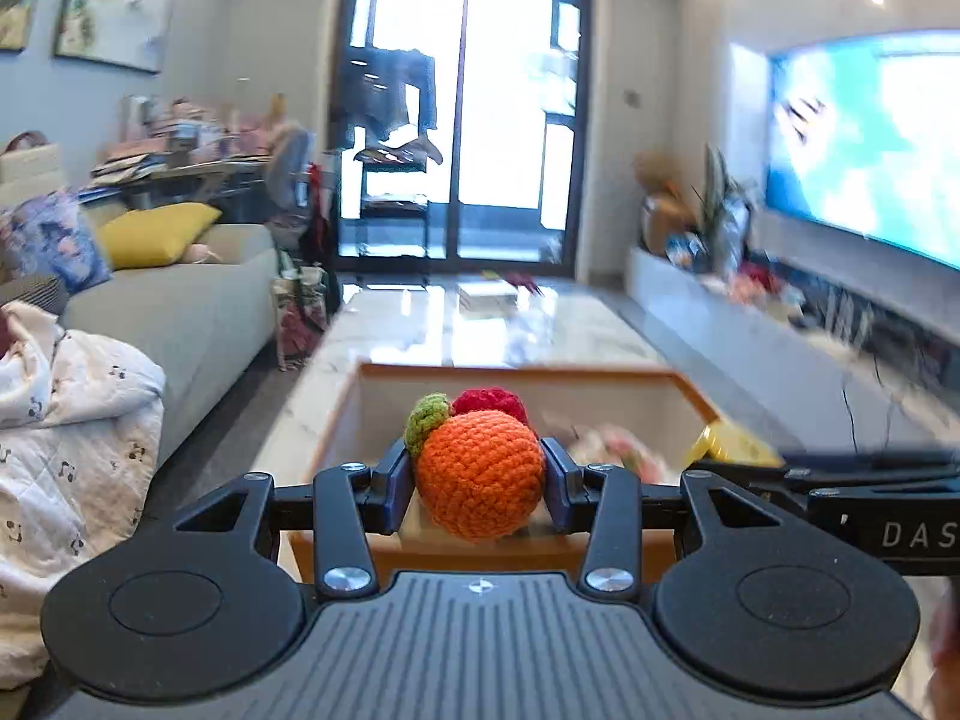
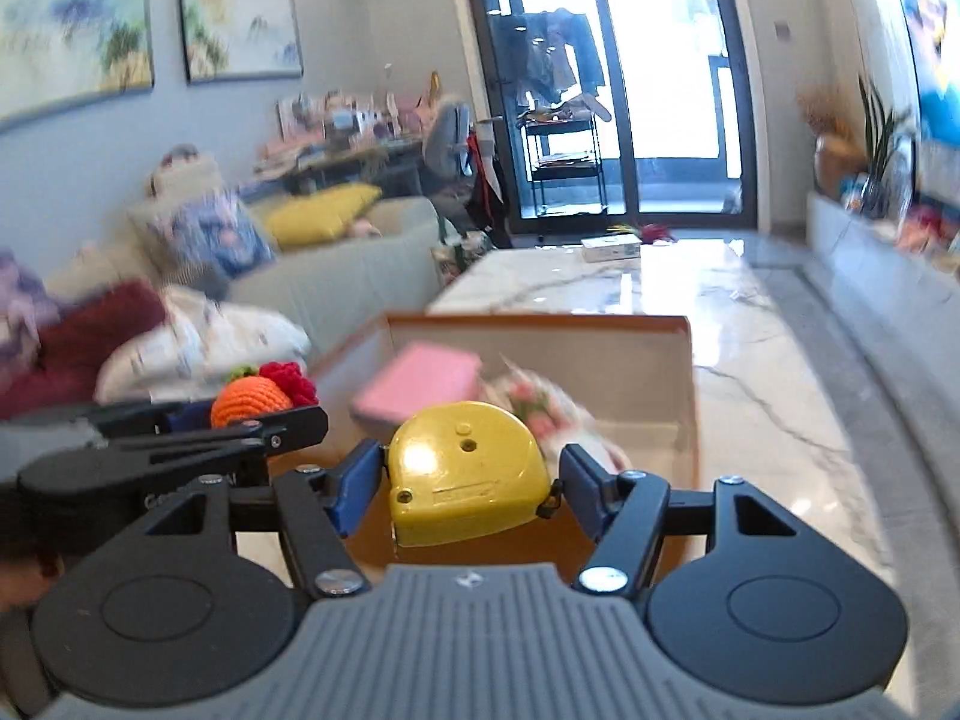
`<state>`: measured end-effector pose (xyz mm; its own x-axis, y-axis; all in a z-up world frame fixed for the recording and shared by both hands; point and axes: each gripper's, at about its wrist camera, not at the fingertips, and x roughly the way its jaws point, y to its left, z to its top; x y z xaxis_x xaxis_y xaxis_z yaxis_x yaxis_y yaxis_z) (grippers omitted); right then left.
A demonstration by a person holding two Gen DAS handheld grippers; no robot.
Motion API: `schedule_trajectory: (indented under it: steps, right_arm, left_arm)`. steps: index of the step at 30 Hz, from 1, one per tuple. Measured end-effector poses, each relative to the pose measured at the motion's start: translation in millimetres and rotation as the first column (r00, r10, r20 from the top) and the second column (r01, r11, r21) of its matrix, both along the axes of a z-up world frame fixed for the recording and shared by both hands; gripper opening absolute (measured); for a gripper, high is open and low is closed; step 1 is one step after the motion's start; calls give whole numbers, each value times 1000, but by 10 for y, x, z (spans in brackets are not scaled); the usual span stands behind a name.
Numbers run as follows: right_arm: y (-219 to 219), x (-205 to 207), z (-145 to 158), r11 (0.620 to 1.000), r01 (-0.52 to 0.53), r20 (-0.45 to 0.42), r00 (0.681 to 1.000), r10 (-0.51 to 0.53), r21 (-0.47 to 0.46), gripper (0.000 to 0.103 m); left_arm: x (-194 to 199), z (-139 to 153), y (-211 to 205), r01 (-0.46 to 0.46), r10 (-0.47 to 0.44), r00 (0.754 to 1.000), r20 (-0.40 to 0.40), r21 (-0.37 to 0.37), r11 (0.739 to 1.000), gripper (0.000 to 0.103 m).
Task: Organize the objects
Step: 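Lift the crochet fruit and tape measure and carry both over the orange box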
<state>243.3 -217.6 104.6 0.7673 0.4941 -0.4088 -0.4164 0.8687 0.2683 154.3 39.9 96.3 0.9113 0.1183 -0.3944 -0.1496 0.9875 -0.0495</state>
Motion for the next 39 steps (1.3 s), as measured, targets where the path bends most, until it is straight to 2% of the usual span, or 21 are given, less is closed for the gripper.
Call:
schedule_trajectory:
  steps: [2, 6, 8, 11, 13, 15, 17, 18, 21, 27, 30, 35, 39]
  right_arm:
    - [26, 211, 26, 998, -24, -41, 999, 26, 59, 66]
    - [162, 630, -58, 992, -37, -109, 993, 51, 124, 67]
    - [183, 849, -195, 980, -41, -191, 978, 79, 195, 67]
    - [194, 1073, -466, 958, -13, -302, 948, 103, 285, 66]
    - [222, 1095, -494, 971, 2, -285, 956, 69, 240, 66]
    - [254, 1142, -394, 993, 48, -215, 976, -25, 105, 66]
    - [269, 1180, -312, 992, 124, -111, 986, -127, -35, 66]
    - [237, 1205, -288, 990, 135, -90, 986, -139, -46, 66]
    - [59, 1271, -261, 989, 126, -142, 983, -114, 81, 66]
    - [-174, 1305, -167, 964, 146, -184, 977, -106, 224, 66]
    - [-230, 1293, -121, 965, 142, -181, 978, -103, 220, 67]
    - [-200, 1260, -162, 973, 121, -208, 975, -79, 194, 67]
    - [-140, 1283, -246, 978, 103, -230, 971, -60, 183, 67]
  left_arm:
    - [111, 34, 123, -19, 19, 1000, 2, -11, 1000, 50]
    - [300, 30, 321, -65, 65, 998, 2, 17, 998, 50]
    - [396, 15, 372, -77, 77, 997, -4, 19, 997, 50]
    - [434, -57, 410, -86, 86, 996, -16, -16, 996, 50]
    - [490, -125, 379, -76, 74, 997, -32, -33, 997, 51]
    - [535, -181, 303, -57, 56, 997, -47, -32, 998, 51]
    - [569, -207, 230, -34, 31, 998, -54, -42, 999, 51]
    - [588, -215, 186, -19, 16, 998, -57, -48, 999, 51]
    - [623, -237, 44, 29, -32, 998, -60, -55, 998, 51]
    - [724, -355, -161, 137, -151, 982, -114, -119, 983, 51]
    - [821, -451, -144, 137, -156, 976, -150, -130, 982, 51]
    - [946, -550, 38, 88, -113, 975, -192, -135, 987, 51]
    - [980, -495, 108, 14, -20, 982, -187, -33, 999, 51]
